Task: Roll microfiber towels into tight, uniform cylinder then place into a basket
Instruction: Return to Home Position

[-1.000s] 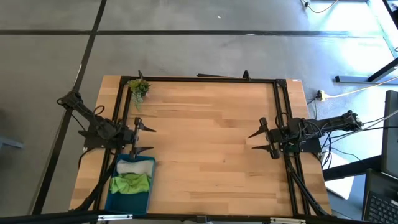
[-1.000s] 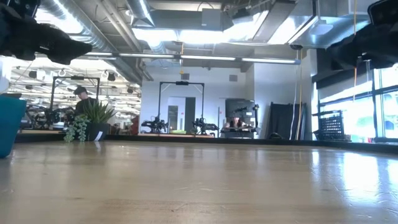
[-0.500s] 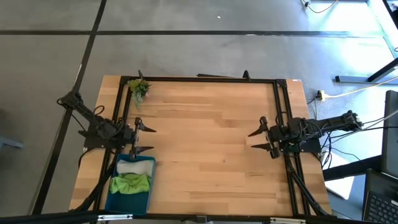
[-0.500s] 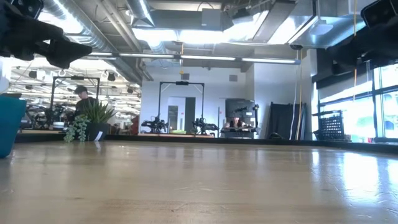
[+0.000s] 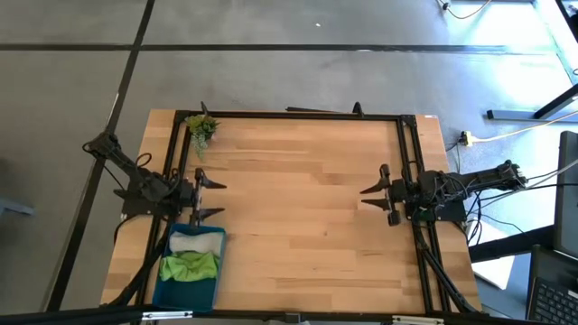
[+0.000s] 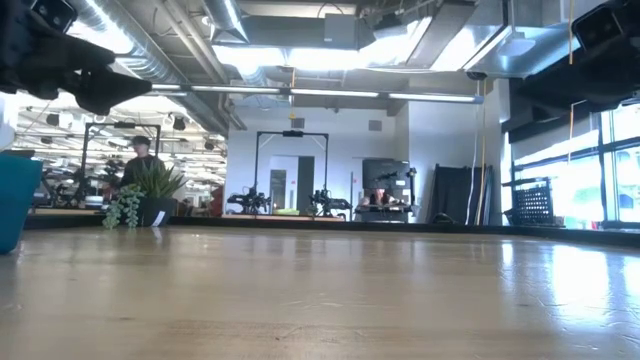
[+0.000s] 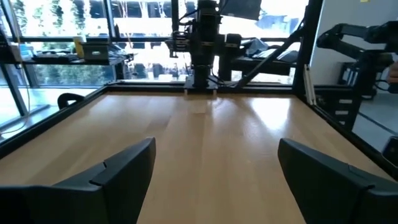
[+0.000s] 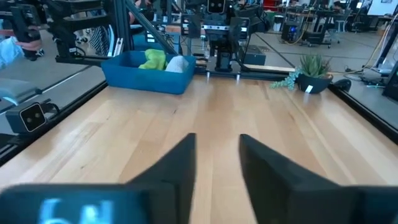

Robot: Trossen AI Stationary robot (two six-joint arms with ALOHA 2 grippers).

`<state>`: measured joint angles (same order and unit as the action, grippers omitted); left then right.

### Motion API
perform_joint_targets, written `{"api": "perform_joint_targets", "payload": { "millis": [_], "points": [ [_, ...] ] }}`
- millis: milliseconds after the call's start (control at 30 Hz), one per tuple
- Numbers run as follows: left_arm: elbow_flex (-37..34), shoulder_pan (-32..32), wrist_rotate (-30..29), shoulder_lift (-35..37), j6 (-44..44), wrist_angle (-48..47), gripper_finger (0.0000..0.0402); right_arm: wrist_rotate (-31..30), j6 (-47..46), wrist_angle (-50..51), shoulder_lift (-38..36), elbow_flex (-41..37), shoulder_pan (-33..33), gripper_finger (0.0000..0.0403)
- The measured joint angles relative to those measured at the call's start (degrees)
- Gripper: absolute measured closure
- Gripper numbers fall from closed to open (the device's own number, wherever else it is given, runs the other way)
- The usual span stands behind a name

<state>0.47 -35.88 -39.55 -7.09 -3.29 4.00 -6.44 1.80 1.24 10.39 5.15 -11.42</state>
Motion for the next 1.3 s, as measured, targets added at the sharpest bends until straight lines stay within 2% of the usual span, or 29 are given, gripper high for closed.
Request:
{"api": "perform_joint_targets", "payload": {
  "millis": [200, 267, 500, 700, 833, 933, 1167, 1300],
  "points": [
    [0.0, 0.0, 1.4, 0.0, 0.4, 0.1, 0.0072, 0.0, 1.5, 0.0, 0.0, 0.0, 0.0, 0.0369],
    [0.0, 0.0, 1.4, 0.0, 0.4, 0.1, 0.0071, 0.0, 1.7, 0.0, 0.0, 0.0, 0.0, 0.0393],
    [0.0, 0.0, 1.3, 0.0, -0.8, 0.5, 0.0075, -0.2, 6.0, -0.2, 0.0, 0.0, 0.0, 0.0391],
    [0.0, 0.0, -5.1, 0.0, -2.6, 0.9, 0.0085, -0.2, 7.2, -0.6, 0.0, 0.0, 0.0, 0.0396],
    [0.0, 0.0, -9.5, 0.0, -2.7, 0.8, 0.0117, -0.2, 6.1, -0.6, 0.0, 0.0, 0.0, 0.0392],
    [0.0, 0.0, -10.2, 0.0, -2.6, 0.7, 0.0151, -0.2, 6.6, -0.6, 0.0, 0.0, 0.0, 0.0393],
    [0.0, 0.0, -10.8, 0.0, -2.6, -0.8, 0.0244, -0.1, 9.5, -0.2, 0.0, 0.0, 0.0, 0.0392],
    [0.0, 0.0, -13.7, 0.0, -2.2, -1.0, 0.0304, -0.1, 9.3, 0.2, 0.0, 0.0, 0.0, 0.0387]
  ]
}}
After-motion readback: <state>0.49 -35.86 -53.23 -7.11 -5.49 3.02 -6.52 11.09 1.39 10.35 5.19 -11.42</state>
